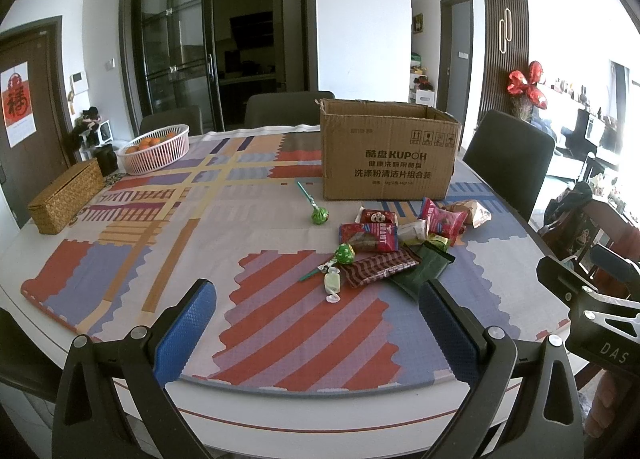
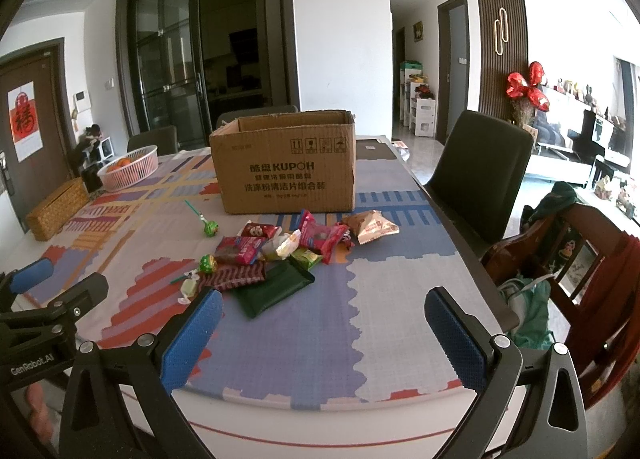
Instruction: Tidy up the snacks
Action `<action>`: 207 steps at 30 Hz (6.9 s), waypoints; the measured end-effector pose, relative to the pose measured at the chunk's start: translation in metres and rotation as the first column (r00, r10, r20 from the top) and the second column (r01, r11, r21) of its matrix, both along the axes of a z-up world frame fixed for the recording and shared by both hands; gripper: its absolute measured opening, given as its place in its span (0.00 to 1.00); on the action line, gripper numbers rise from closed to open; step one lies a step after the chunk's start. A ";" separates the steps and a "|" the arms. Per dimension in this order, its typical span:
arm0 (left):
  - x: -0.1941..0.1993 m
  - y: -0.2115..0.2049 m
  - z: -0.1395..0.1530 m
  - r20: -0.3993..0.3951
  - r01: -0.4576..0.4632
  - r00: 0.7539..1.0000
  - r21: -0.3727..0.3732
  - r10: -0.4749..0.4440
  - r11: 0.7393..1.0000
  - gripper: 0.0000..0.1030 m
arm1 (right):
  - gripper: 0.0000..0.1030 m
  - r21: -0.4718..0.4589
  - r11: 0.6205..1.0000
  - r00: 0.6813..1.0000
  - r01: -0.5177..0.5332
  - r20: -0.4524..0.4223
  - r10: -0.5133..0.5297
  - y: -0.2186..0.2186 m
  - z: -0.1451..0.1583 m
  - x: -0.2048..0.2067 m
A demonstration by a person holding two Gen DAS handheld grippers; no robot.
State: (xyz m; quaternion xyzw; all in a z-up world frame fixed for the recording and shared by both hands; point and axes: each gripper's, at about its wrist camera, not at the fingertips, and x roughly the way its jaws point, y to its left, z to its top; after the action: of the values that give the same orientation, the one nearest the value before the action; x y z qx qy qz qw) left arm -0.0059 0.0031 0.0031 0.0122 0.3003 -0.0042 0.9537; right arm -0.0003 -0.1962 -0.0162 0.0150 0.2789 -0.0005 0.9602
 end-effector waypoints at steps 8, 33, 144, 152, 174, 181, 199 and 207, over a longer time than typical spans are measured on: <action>0.000 -0.001 -0.001 -0.001 0.000 1.000 0.001 0.000 1.000 1.00 | 0.99 0.000 1.000 1.000 0.000 -0.001 0.000 -0.001 -0.002 0.003; 0.032 0.004 -0.025 -0.056 0.014 0.998 0.005 -0.013 1.000 0.90 | 0.99 -0.002 0.994 0.991 -0.105 -0.081 0.105 0.019 -0.022 0.037; 0.112 -0.021 -0.029 -0.067 0.194 0.978 -0.058 -0.198 0.979 0.18 | 0.67 -0.046 0.965 0.962 -0.259 -0.101 0.254 0.035 -0.034 0.110; 0.135 -0.029 0.012 0.045 0.225 0.974 -0.014 -0.224 0.974 0.18 | 0.67 -0.037 0.973 0.973 -0.229 -0.019 0.228 0.028 -0.005 0.126; 0.248 -0.047 0.092 0.075 0.279 0.956 0.079 -0.284 0.957 0.18 | 0.67 -0.063 0.981 0.979 -0.184 0.075 0.188 0.009 0.084 0.236; 0.293 -0.048 0.090 -0.010 0.298 0.954 0.023 -0.298 0.954 0.18 | 0.67 -0.065 0.978 0.980 -0.198 0.014 0.199 0.008 0.088 0.278; 0.350 -0.053 0.056 -0.159 0.278 0.946 -0.042 -0.281 0.960 0.40 | 0.72 -0.009 0.987 0.975 -0.162 -0.157 0.158 -0.012 0.055 0.338; 0.333 -0.038 0.062 -0.120 0.237 0.965 0.011 -0.234 0.971 0.52 | 0.82 -0.046 0.988 0.982 -0.146 -0.127 0.139 -0.008 0.062 0.323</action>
State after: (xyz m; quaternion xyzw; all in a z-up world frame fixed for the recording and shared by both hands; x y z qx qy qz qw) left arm 0.3267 -0.0345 0.0652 0.0598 0.3523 -0.1143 0.9269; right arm 0.3228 -0.2040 0.0459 -0.0313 0.3379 0.0596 0.9388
